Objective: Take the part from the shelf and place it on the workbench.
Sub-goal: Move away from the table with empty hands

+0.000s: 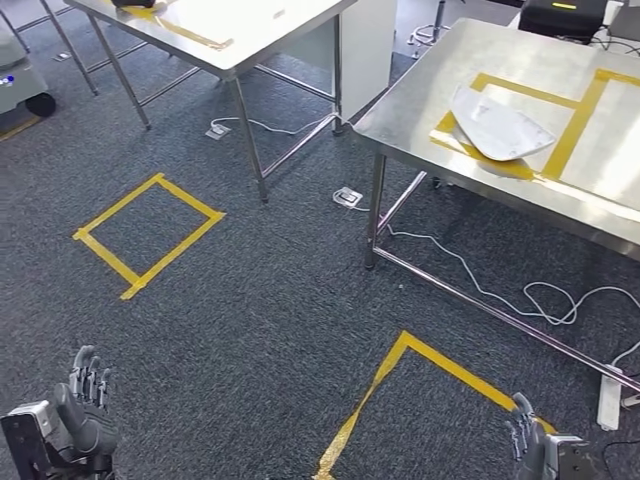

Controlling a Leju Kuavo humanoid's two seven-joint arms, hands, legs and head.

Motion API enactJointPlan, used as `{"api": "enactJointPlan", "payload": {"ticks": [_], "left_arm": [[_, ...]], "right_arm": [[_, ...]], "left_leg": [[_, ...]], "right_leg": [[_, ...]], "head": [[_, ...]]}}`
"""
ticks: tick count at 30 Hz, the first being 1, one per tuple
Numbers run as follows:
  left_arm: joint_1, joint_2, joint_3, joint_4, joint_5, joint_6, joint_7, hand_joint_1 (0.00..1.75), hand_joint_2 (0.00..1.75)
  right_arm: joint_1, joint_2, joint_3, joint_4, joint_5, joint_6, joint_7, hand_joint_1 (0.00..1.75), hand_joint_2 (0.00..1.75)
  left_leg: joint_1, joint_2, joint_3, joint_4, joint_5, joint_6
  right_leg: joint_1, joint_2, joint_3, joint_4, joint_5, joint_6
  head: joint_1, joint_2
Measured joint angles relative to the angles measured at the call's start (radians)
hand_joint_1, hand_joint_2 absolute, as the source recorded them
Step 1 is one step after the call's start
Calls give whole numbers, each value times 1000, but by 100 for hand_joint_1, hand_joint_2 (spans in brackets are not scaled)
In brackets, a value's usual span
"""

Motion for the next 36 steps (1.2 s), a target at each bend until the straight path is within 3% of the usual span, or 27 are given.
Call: {"api": "enactJointPlan", "payload": {"ticks": [2,4,5,7,9,11,12,13,14,15,16,18,20,22,23,25,27,29,30,32,33,34,36], "left_arm": [[3,22,-33,1,18,19,1,0,0],[1,39,-59,1,27,29,1,0,0],[0,46,-70,1,29,32,1,0,0],[4,58,-87,1,33,38,1,0,0],[6,67,-99,1,35,41,1,0,0],[3,73,-109,2,35,42,1,0,0],[2,74,-114,2,35,42,1,0,0],[2,75,-118,2,35,43,1,0,0],[3,77,-122,3,35,43,1,0,0],[4,80,-126,4,35,46,2,0,0],[4,83,-130,4,35,51,2,0,0],[3,90,-142,4,34,65,6,0,0],[1,97,-153,4,34,76,10,0,0],[2,104,-160,4,42,83,15,0,0],[3,107,-164,5,49,87,18,0,0],[1,116,-173,5,59,94,20,0,0],[-5,124,-186,7,61,100,20,0,0],[-7,130,-197,10,62,105,20,0,0],[-7,133,-201,11,62,106,20,0,0],[-7,138,-207,12,61,108,20,0,0],[-8,140,-210,12,60,109,20,0,0],[-10,141,-213,12,59,109,20,0,0],[-14,141,-219,13,58,109,20,0,0]], "right_arm": [[-5,0,0,5,10,-4,0,0,0],[-7,1,0,10,14,-5,0,0,0],[-9,1,0,12,16,-6,-1,0,0],[-14,1,0,18,21,-6,-1,0,0],[-20,1,0,23,24,-7,-1,0,0],[-21,1,-1,29,25,-8,-2,0,0],[-20,1,-1,33,25,-9,-2,0,0],[-19,1,-1,38,25,-9,-2,0,0],[-19,1,-1,42,25,-10,-2,0,0],[-20,1,-1,46,26,-9,-3,0,0],[-22,1,-2,49,28,-9,-5,0,0],[-26,1,-3,57,33,-7,-9,0,0],[-28,1,-6,64,37,-4,-10,0,0],[-30,2,-7,70,44,0,-11,0,0],[-33,3,-9,72,48,2,-11,0,0],[-37,6,-13,77,57,7,-11,0,0],[-38,9,-18,83,64,11,-11,0,0],[-38,11,-23,91,69,14,-10,0,0],[-39,12,-25,94,71,15,-10,0,0],[-41,15,-28,98,74,15,-10,0,0],[-41,16,-30,99,75,15,-10,0,0],[-41,17,-32,100,75,15,-10,0,0],[-42,17,-35,102,77,15,-10,0,0]], "left_leg": [[-4,33,81,-132,63,9],[-12,74,143,-249,95,21],[-15,83,151,-270,96,25],[-15,63,144,-276,99,36],[-11,40,140,-280,107,49],[-8,18,136,-282,113,57],[-9,5,132,-282,116,60],[-10,-8,130,-281,118,61],[-11,-22,128,-280,120,62],[-12,-36,126,-279,121,62],[-12,-51,126,-277,122,61],[-12,-77,122,-270,123,56],[-11,-101,112,-262,127,46],[-7,-125,100,-261,135,33],[-7,-121,94,-256,133,27],[-8,-76,65,-203,98,16],[-5,-21,4,-76,30,5],[2,-5,-46,29,-3,-3],[5,-2,-47,32,7,-5],[8,18,13,-73,69,-6],[6,42,52,-146,94,-6],[4,61,84,-202,109,-2],[-2,76,105,-248,110,11]], "right_leg": [[3,-23,1,0,1,1],[9,-45,0,4,1,8],[11,-56,-1,5,0,12],[12,-75,-2,6,0,22],[9,-42,-15,35,-25,33],[6,24,-63,146,-89,39],[6,43,-95,219,-123,40],[6,51,-121,277,-144,40],[7,55,-134,303,-147,39],[7,57,-125,287,-128,38],[6,62,-96,230,-94,37],[1,107,-23,83,-38,34],[-2,141,12,13,-27,29],[-1,125,14,11,-25,19],[-1,112,14,10,-22,13],[-3,85,14,5,-16,2],[-1,55,13,5,-15,-3],[-1,24,11,5,-16,-3],[-1,10,11,5,-17,-2],[-2,-17,15,5,-20,3],[0,-28,16,6,-23,8],[3,-39,16,7,-27,13],[8,-60,16,7,-34,24]], "head": [[0,0],[0,0],[-1,0],[-1,0],[1,0],[5,0],[6,0],[7,0],[7,0],[7,0],[7,0],[7,0],[6,0],[6,0],[6,0],[0,0],[-6,0],[-6,0],[-7,0],[-7,0],[-7,0],[-8,0],[-6,0]]}}
